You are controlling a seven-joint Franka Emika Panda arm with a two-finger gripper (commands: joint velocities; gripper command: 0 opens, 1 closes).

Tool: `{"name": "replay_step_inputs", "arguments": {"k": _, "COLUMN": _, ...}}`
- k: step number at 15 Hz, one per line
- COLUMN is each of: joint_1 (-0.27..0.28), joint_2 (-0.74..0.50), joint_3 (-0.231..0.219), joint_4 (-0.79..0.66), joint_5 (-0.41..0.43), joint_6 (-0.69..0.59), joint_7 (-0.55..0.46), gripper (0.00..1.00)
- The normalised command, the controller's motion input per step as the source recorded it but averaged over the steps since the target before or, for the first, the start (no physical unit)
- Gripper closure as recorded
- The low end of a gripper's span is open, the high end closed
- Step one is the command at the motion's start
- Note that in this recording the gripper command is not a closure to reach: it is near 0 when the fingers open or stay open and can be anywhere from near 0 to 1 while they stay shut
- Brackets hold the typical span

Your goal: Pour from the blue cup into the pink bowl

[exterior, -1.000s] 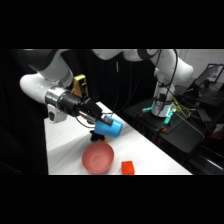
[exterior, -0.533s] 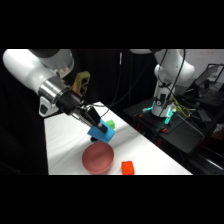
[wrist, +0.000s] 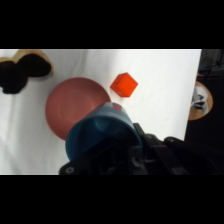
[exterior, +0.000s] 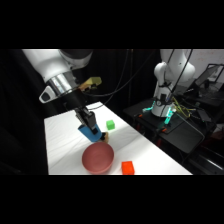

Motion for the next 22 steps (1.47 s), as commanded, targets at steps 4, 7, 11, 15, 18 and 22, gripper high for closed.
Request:
{"name": "replay_step_inputs", "arguments": {"k": 4, "joint_1": 0.084, "joint_2": -0.55, "joint_3": -0.100, "joint_4": -0.99, "joint_5": -0.267, "joint_6": 0.99, "joint_7": 0.23, "gripper": 0.18}}
{"name": "replay_step_inputs", "arguments": {"k": 7, "joint_1": 0.116, "joint_2": -0.51, "joint_3": -0.147, "joint_4": -0.99, "joint_5": -0.340, "joint_6": 0.88, "joint_7": 0.43, "gripper": 0.18}}
{"name": "replay_step_inputs", "arguments": {"k": 11, "joint_1": 0.095, "joint_2": -0.53, "joint_3": -0.147, "joint_4": -0.81, "joint_5": -0.308, "joint_6": 0.45, "joint_7": 0.42, "gripper": 0.18}}
{"name": "replay_step_inputs", "arguments": {"k": 15, "joint_1": 0.106, "joint_2": -0.47, "joint_3": -0.108, "joint_4": -0.50, "joint_5": -0.275, "joint_6": 0.14, "joint_7": 0.36, "gripper": 0.18}}
{"name": "replay_step_inputs", "arguments": {"k": 18, "joint_1": 0.101, "joint_2": -0.33, "joint_3": -0.040, "joint_4": -0.34, "joint_5": -0.147, "joint_6": 0.10, "joint_7": 0.25, "gripper": 0.18}}
{"name": "replay_step_inputs", "arguments": {"k": 22, "joint_1": 0.069, "joint_2": -0.26, "joint_3": 0.000, "joint_4": -0.37, "joint_5": -0.043, "joint_6": 0.19, "joint_7": 0.14, "gripper": 0.18}}
